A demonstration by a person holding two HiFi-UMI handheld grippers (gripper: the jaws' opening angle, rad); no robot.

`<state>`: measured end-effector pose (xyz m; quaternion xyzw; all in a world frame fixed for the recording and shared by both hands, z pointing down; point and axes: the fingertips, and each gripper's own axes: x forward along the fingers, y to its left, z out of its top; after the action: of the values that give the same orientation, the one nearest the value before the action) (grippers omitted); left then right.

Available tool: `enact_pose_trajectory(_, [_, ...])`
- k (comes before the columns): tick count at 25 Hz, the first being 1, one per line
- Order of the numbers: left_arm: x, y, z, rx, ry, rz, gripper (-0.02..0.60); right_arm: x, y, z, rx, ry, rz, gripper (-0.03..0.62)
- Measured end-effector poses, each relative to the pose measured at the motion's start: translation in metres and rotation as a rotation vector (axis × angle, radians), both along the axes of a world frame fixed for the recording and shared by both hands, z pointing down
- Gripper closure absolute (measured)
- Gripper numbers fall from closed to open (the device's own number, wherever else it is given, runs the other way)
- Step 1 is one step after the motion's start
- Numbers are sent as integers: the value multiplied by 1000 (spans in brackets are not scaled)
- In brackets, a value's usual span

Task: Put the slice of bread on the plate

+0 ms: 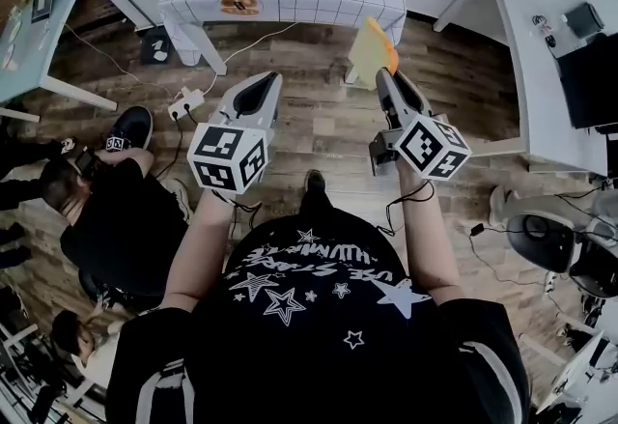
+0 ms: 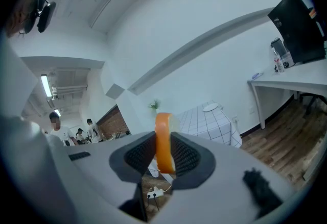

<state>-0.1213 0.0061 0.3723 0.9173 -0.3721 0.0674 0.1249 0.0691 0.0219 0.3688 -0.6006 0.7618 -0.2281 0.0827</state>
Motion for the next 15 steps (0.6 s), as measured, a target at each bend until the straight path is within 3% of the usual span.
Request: enact_pose_trajectory(15, [68, -61, -2, 19, -33, -47, 572, 63, -77, 3, 20, -47, -56, 500])
